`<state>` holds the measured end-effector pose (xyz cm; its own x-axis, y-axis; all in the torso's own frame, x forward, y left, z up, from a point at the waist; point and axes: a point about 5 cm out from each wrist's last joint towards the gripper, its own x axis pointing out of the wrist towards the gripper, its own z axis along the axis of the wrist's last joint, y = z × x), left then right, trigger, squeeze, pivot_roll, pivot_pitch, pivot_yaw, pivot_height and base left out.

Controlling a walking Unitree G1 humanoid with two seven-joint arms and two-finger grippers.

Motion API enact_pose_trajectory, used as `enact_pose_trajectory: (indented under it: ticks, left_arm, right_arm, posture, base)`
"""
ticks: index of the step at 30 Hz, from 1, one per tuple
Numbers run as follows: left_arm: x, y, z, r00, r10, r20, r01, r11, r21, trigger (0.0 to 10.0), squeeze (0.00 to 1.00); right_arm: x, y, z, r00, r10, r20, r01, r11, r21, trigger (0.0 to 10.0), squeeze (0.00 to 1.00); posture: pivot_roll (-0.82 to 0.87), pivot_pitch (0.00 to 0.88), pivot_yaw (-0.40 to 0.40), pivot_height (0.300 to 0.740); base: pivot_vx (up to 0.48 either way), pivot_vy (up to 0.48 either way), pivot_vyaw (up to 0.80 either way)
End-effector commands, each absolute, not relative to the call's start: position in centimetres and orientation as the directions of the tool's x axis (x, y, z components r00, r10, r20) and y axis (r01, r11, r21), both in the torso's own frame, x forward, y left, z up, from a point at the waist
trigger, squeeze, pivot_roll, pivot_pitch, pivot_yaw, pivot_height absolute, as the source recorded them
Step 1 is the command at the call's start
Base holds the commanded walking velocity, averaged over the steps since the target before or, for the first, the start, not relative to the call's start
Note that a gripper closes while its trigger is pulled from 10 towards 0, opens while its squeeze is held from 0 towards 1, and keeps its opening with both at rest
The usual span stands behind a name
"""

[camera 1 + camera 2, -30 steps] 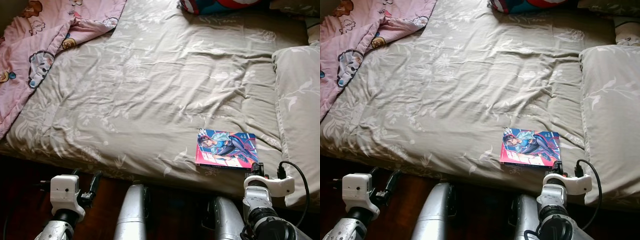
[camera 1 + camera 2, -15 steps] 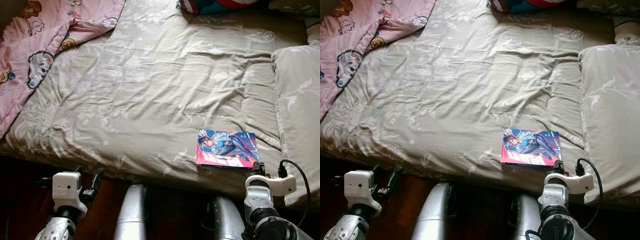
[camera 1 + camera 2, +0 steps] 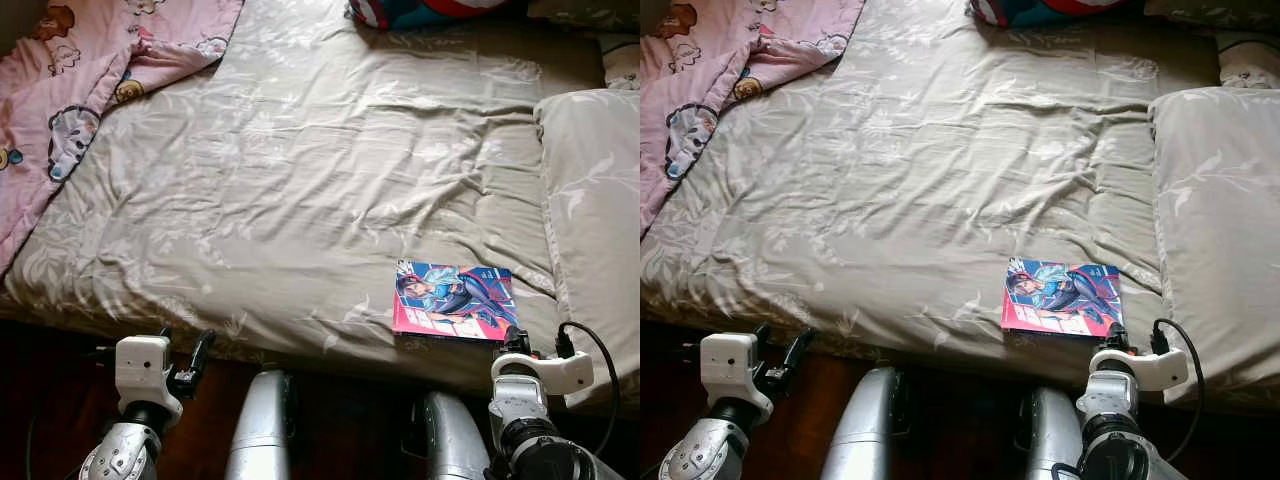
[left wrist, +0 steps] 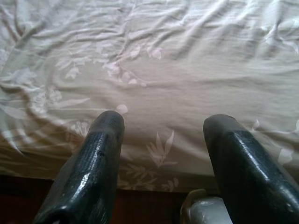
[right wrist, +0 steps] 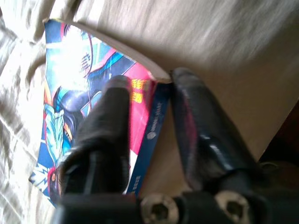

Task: Clean up the room

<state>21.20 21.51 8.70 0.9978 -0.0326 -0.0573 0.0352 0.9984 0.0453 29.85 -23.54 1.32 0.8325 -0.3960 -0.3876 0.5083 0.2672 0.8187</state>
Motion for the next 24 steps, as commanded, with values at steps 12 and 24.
enact_pose_trajectory:
  ticks: [12, 24]
  left_arm:
    - [20.68, 21.92, 7.66, 0.996, -0.006, -0.091, 0.011, 0.999, 0.049, 10.0, 0.00]
    - [21.19, 21.57, 7.43, 0.997, -0.007, -0.083, 0.010, 0.999, 0.038, 10.0, 0.00]
  right_arm:
    - [29.17, -21.85, 0.05, 0.838, -0.329, -0.436, 0.539, 0.363, 0.760, 10.0, 0.00]
    - [28.46, -22.31, -0.54, 0.808, -0.349, -0.474, 0.584, 0.369, 0.723, 10.0, 0.00]
  posture:
    - [0.25, 0.348, 0.061, 0.640]
    - [0.25, 0.341, 0.053, 0.640]
  base:
    - [0.000, 0.000, 0.00]
    - [0.000, 0.000, 0.00]
